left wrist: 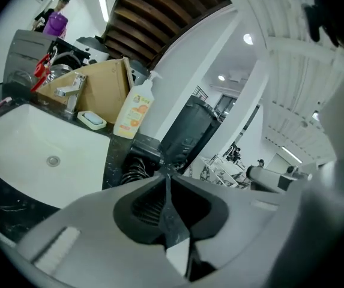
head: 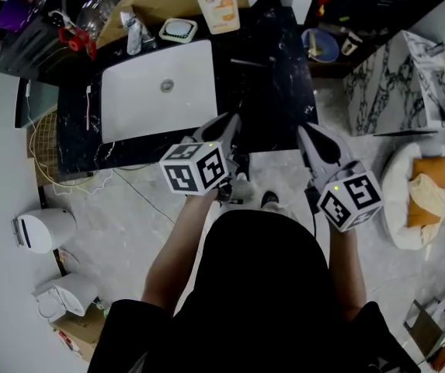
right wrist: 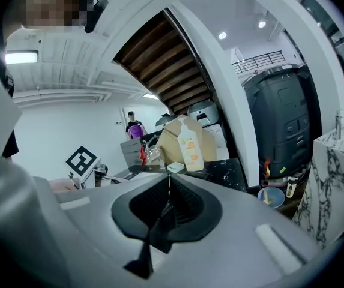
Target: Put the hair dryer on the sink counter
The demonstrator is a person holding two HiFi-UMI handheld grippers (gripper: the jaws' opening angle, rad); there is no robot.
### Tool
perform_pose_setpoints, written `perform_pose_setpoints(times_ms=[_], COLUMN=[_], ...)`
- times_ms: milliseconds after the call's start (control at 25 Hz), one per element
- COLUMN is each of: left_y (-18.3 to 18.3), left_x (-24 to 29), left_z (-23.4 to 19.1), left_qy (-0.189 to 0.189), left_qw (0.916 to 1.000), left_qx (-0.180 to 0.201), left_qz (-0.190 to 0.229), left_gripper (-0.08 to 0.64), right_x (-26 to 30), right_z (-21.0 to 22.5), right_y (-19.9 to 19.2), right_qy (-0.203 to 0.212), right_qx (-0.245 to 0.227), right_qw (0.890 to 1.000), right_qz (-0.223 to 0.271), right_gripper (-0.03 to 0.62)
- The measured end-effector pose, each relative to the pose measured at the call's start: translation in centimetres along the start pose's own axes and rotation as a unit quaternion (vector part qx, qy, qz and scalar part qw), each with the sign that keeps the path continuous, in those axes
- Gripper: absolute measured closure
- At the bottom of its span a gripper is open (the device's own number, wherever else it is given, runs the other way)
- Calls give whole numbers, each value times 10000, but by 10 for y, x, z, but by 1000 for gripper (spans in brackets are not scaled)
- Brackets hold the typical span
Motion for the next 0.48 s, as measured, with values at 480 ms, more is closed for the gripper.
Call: perform_pose_setpoints(times_ms=[480], left_y=[-20], left_x=[-60], left_z=[71], left_qy=[146], left_qw=[9941], left_qx=[945], left_qz=[512], left_gripper=[561], right_x=[-60], right_z=[-27], right_y=[-9], right_qy=[347], right_qx=[-330], right_qw=[9986], right_qz=[219], right_gripper=[583])
Point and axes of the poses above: the fingertips, and each gripper's own axes: x forward along the fingers, z to its right, y out of its top, the point moved 1 cm from there along -x, backward along the fingers, and after that the axes turned 8 degrees about -y, right-handed, at the moved point
